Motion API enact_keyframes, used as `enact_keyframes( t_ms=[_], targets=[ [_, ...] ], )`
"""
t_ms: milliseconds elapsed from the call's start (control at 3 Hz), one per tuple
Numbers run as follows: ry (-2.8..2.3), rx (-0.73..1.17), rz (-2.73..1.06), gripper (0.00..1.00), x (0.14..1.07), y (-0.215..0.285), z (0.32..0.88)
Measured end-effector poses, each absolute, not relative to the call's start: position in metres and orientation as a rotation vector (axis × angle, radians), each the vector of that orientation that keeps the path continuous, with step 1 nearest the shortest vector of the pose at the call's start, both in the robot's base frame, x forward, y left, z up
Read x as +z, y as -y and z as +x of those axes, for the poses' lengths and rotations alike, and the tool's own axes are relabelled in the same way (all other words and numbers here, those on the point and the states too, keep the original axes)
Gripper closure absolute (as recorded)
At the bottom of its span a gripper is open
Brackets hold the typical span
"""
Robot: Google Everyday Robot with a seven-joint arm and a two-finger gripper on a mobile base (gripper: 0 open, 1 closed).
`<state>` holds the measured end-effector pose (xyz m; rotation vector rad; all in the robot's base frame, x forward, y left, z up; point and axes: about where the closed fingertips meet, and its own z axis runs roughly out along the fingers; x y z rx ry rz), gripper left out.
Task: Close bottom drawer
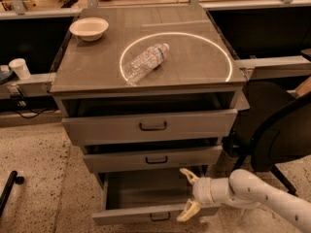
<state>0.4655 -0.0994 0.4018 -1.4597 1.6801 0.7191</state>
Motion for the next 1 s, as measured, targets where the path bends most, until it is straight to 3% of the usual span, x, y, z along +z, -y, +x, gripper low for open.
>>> enact_keyframes(
  t_ms=[333,1000],
  targets=[
    [-1.665,0.717,-1.566,0.04,0.343,0.101,0.454],
    [-1.649,0.760,-1.603,0.50,0.284,0.094,0.445]
  ],
)
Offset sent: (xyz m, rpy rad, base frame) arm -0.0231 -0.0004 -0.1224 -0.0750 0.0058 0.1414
